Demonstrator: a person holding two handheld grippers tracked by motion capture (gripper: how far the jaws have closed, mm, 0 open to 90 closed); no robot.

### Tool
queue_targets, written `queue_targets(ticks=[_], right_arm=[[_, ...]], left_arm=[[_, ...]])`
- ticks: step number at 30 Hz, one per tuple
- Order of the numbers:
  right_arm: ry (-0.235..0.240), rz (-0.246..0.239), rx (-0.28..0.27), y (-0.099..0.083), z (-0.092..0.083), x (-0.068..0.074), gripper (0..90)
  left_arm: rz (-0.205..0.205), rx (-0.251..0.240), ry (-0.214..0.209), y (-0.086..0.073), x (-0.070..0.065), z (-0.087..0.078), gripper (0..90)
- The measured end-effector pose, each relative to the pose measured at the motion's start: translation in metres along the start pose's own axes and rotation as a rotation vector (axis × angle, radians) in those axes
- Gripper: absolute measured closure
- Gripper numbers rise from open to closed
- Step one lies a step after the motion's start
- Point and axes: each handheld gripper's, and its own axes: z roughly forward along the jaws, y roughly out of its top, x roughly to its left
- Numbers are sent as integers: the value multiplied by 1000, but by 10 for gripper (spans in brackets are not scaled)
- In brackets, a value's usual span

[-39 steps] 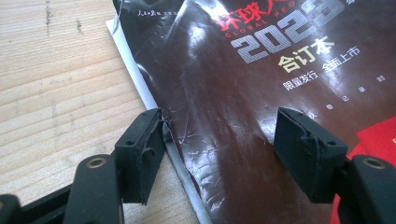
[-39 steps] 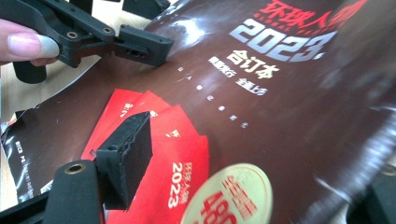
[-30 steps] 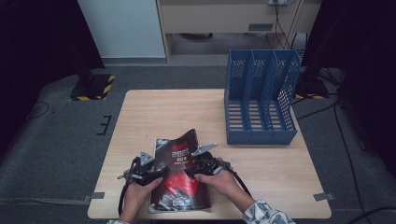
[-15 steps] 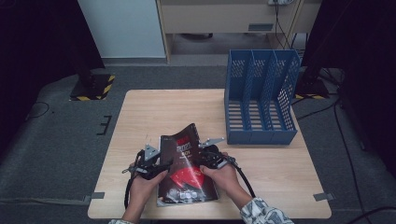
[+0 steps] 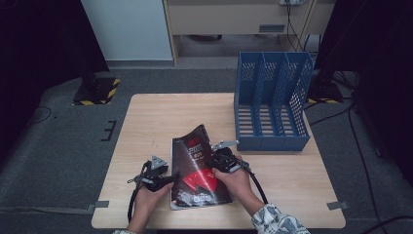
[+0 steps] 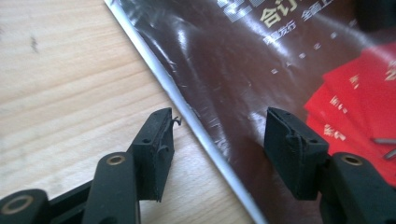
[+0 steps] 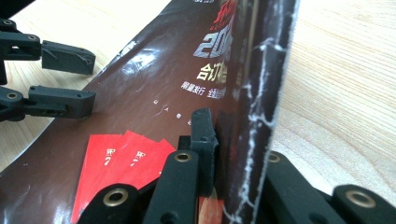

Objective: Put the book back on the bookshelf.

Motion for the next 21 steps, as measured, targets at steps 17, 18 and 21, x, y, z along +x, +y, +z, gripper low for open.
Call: queue_targets(ticks=[17, 18, 21], right_arm=[[110, -102, 101, 5, -1, 9, 502], [129, -98, 122, 6, 2, 10, 475], [129, -108, 155, 6, 6, 11, 450]], left_arm=[[63, -20, -15, -1, 0, 4, 498], [65, -21, -17, -1, 0, 4, 499], [69, -20, -20, -1, 0, 4, 498]])
